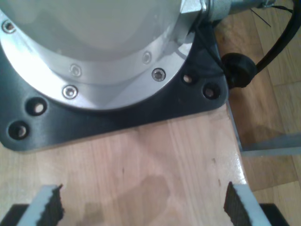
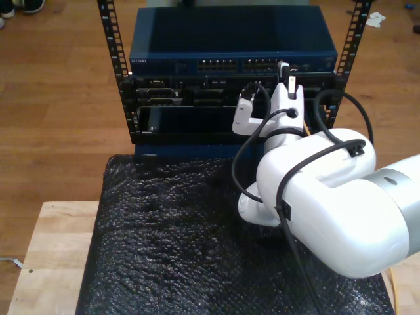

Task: Grab the cable and plug it in

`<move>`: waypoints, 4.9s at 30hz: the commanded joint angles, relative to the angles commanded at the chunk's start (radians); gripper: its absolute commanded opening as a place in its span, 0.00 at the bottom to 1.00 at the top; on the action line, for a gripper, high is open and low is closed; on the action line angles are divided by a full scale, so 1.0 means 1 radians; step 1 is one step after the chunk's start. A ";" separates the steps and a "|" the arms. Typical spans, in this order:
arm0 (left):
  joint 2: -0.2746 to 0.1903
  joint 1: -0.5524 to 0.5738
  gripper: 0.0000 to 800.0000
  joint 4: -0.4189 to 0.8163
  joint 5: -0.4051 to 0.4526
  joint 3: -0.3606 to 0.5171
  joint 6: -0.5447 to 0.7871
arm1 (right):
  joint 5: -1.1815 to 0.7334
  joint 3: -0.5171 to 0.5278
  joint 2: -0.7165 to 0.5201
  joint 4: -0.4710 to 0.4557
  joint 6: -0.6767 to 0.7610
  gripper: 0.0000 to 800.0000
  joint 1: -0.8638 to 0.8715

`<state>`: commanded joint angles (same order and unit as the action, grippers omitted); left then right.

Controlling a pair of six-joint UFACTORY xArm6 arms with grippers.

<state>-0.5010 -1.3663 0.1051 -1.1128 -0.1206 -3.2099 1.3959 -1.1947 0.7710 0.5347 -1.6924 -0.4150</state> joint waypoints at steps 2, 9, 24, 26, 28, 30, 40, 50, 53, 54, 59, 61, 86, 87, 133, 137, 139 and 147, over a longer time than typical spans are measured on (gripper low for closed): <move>0.000 0.000 1.00 0.000 0.002 0.000 0.000 | 0.000 0.000 0.002 0.000 0.000 0.00 0.000; 0.000 0.000 1.00 0.000 0.002 0.000 0.000 | -0.002 -0.018 0.014 0.000 0.000 0.00 0.000; 0.000 0.000 1.00 0.000 0.000 0.000 0.000 | -0.008 -0.035 0.028 0.000 0.000 0.00 0.005; 0.000 0.000 1.00 0.000 0.000 0.000 0.000 | -0.008 -0.035 0.028 0.000 0.002 0.00 0.005; 0.000 0.000 1.00 0.000 0.002 0.000 0.000 | -0.009 -0.037 0.028 0.000 0.002 0.00 0.005; 0.000 0.000 1.00 0.000 0.000 0.000 0.000 | -0.009 -0.037 0.028 0.000 0.002 0.00 0.006; 0.000 0.000 1.00 0.000 0.000 0.000 0.000 | -0.012 -0.038 0.029 0.000 0.002 0.00 0.006; 0.000 0.000 1.00 0.000 0.000 0.000 0.000 | -0.015 -0.091 0.054 -0.003 0.000 0.00 0.006; 0.000 0.000 1.00 0.000 0.002 0.000 0.000 | -0.015 -0.098 0.055 -0.003 0.000 0.00 0.006; 0.000 0.000 1.00 0.000 0.000 0.000 0.000 | -0.015 -0.100 0.057 -0.003 0.000 0.00 0.006; 0.000 0.000 1.00 0.000 0.002 0.000 0.000 | -0.015 -0.091 0.055 -0.003 0.000 0.00 0.006; 0.000 0.000 1.00 0.000 0.002 0.000 0.000 | -0.014 -0.089 0.055 -0.003 0.000 0.00 0.006; 0.000 0.000 1.00 0.000 0.000 0.000 0.000 | -0.015 -0.086 0.057 -0.005 0.000 0.00 0.008; 0.000 0.000 1.00 0.000 0.000 0.000 0.000 | -0.015 -0.086 0.057 -0.005 0.000 0.00 0.008; 0.000 0.000 1.00 0.000 0.000 0.000 0.000 | -0.029 -0.094 0.057 -0.008 0.000 0.00 0.020; 0.000 0.000 1.00 0.000 0.002 0.000 0.000 | -0.029 -0.097 0.069 -0.008 0.000 0.00 0.020; 0.000 0.000 1.00 0.000 0.000 0.000 0.000 | -0.029 -0.095 0.069 -0.008 0.000 0.00 0.020; 0.000 0.000 1.00 0.000 0.002 0.000 0.000 | -0.029 -0.097 0.071 -0.006 0.000 0.00 0.020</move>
<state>-0.5010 -1.3663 0.1051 -1.1113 -0.1206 -3.2099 1.3667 -1.2914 0.8416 0.5286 -1.6924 -0.3951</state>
